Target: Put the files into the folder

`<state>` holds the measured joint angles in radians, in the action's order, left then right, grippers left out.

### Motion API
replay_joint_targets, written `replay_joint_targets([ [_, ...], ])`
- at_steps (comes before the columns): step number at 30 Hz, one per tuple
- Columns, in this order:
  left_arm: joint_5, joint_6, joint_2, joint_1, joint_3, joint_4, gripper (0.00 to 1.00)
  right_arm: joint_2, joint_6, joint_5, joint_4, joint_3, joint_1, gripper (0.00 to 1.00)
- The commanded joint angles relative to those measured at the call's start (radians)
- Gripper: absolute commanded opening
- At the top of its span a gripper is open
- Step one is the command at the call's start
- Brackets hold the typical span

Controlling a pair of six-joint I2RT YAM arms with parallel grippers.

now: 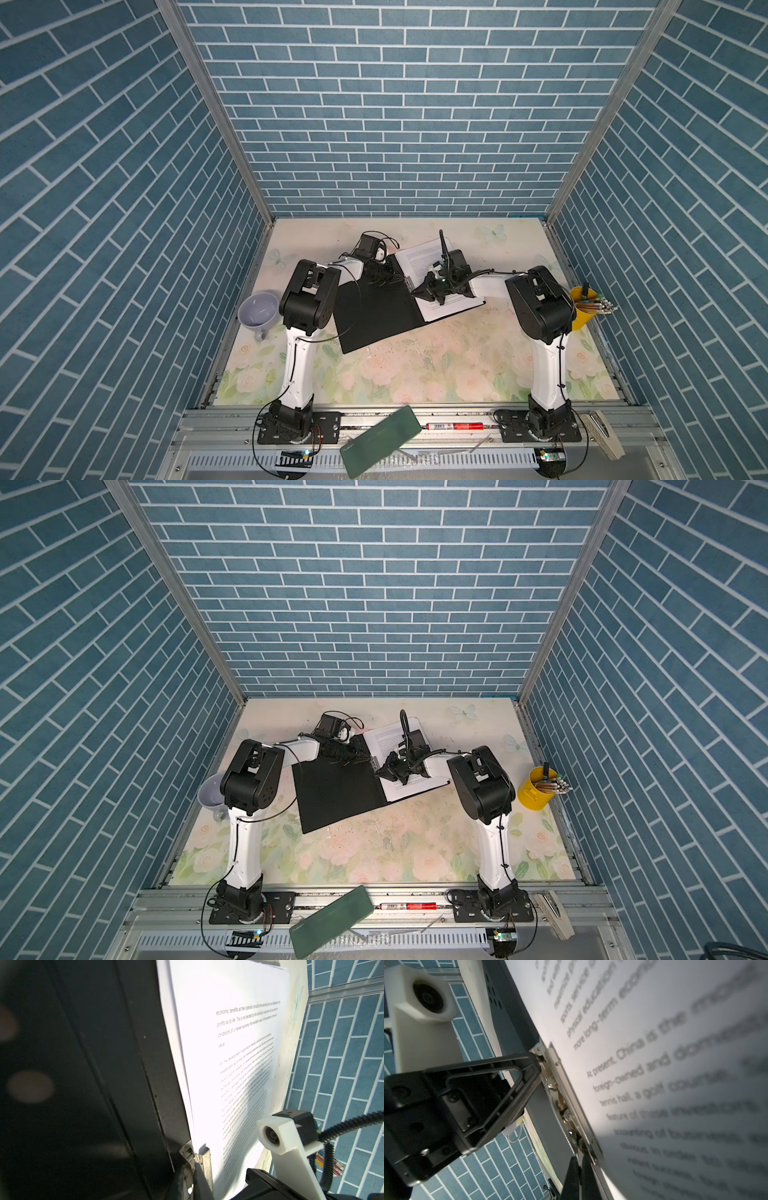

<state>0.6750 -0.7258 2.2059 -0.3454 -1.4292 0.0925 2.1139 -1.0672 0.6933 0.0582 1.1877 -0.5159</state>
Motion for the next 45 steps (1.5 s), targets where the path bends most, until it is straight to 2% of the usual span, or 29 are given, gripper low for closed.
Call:
replay_joint_targets([
  [1,-0.061,0.012,0.053,-0.001,0.045,0.080,0.13,0.171,-0.074,-0.397,-0.495,-0.086,0.030,0.00],
  [12,-0.061,0.007,0.054,-0.004,0.048,0.071,0.13,0.192,-0.093,-0.386,-0.533,-0.028,0.013,0.00],
  [20,-0.056,-0.006,0.054,-0.005,0.051,0.057,0.13,0.116,-0.175,-0.293,-0.434,-0.005,-0.018,0.00],
  [31,-0.049,-0.004,0.055,-0.005,0.058,0.048,0.13,0.012,-0.180,-0.266,-0.426,0.013,-0.031,0.03],
  [37,-0.042,-0.002,0.052,-0.004,0.045,0.046,0.16,-0.009,-0.136,-0.270,-0.428,0.049,-0.033,0.12],
  [45,-0.046,0.008,0.036,-0.004,0.040,0.051,0.19,-0.042,-0.101,-0.281,-0.365,0.079,-0.033,0.29],
])
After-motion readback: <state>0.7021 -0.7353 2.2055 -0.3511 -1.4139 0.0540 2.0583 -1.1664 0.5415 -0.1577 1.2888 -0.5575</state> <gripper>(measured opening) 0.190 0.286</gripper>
